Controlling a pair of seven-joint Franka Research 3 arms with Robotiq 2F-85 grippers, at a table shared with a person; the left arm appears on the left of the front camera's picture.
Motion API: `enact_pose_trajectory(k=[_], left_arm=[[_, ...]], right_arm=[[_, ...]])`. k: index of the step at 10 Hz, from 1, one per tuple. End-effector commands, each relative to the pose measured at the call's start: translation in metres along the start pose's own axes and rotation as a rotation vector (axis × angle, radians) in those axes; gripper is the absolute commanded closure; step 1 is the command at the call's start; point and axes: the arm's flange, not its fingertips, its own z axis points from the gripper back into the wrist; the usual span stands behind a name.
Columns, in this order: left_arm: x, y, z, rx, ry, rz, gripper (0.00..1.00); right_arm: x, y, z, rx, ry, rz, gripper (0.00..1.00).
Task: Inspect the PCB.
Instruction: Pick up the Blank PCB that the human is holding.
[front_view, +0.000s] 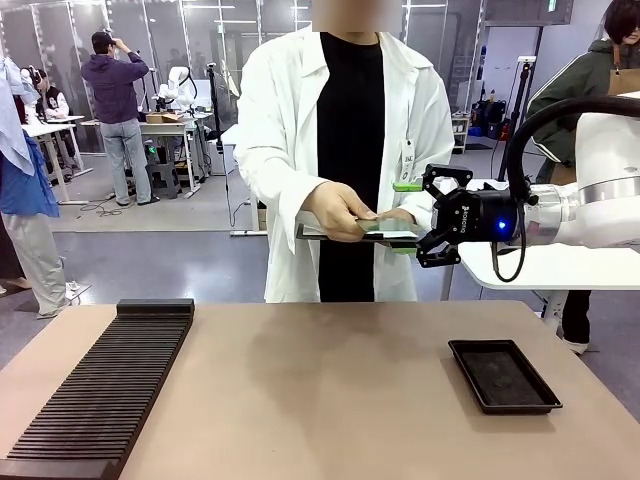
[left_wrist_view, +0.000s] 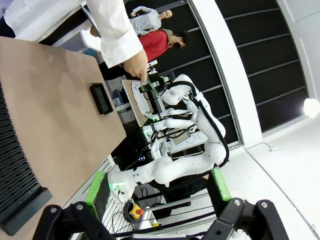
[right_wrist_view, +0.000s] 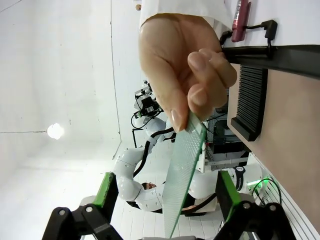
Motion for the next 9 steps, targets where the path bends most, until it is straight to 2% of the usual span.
enact_pose_trajectory(k=[1,4,5,6,7,8,9], left_arm=[[-0.0006,-0.0006,0.0016,-0.015,0.009,-0.013,0.00],[-0.0006,-0.0006,0.0016,-0.015,0.009,-0.013,0.00],[-0.0006,-0.0006,0.0016,-0.015,0.009,-0.013,0.00],[-0.0006,-0.0006,0.0016,-0.015,0.009,-0.013,0.00],[-0.0006,-0.0006,0.0016,-0.015,0.009,-0.013,0.00],[-0.0006,-0.0006,0.0016,-0.015,0.009,-0.013,0.00],[-0.0006,-0.0006,0.0016,-0.015,0.009,-0.013,0.00]], right_arm=[[-0.0003,0.0003,-0.0005,-0.002,0.004,0.005,0.00],[0.0000,0.0000,0.0000,0.000,0.000,0.000,0.00],[-0.0047,0.0026,0.0008,0.007,0.026,-0.057,0.58],[-0.0060,0.0040,0.0019,-0.014,0.015,-0.089,0.57],[-0.0040,0.0047,0.0045,0.027,0.013,-0.117,1.00],[-0.0006,0.0023,0.0054,0.038,0.025,-0.144,0.63],[0.0019,0.0016,0.0049,0.033,0.032,-0.168,1.00]])
